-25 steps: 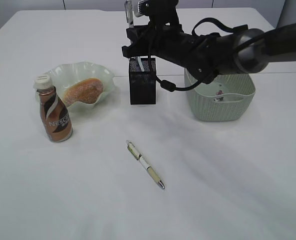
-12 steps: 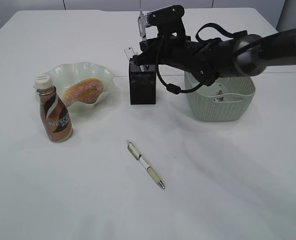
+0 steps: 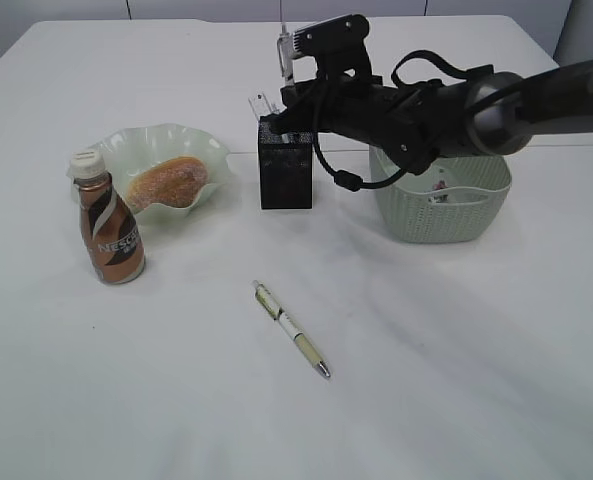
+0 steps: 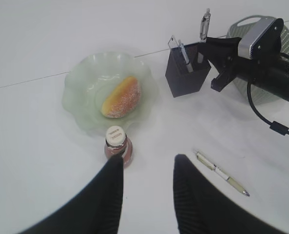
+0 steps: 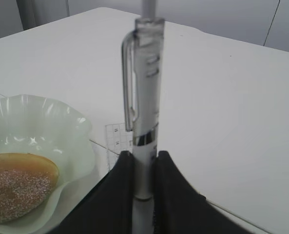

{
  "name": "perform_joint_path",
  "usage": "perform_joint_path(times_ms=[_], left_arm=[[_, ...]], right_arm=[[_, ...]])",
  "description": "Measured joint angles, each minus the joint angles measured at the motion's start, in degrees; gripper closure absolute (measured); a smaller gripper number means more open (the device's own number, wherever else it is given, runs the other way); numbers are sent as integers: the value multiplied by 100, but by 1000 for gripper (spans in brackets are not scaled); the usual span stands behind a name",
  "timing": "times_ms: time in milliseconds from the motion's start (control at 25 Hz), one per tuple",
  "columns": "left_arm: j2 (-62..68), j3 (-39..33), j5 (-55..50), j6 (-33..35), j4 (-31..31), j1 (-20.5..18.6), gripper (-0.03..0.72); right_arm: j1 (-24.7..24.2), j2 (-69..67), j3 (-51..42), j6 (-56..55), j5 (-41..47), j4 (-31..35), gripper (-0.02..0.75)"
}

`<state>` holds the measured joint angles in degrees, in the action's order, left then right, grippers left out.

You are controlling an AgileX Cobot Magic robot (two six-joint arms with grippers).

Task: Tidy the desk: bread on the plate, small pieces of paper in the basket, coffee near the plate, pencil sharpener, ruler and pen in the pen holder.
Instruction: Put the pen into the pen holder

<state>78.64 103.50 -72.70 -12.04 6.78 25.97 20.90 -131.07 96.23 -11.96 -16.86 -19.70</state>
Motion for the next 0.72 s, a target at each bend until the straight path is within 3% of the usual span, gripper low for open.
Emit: perform_joint_path(times_ms=[520, 640, 720], left_arm=[[0, 0, 0, 0, -34, 0, 435], [0, 0, 0, 0, -34, 0, 435], [0, 0, 0, 0, -34, 0, 435]], right_arm=[[0, -97, 0, 4, 31, 0, 634], [0, -97, 0, 4, 31, 0, 596], [0, -97, 0, 4, 31, 0, 519]])
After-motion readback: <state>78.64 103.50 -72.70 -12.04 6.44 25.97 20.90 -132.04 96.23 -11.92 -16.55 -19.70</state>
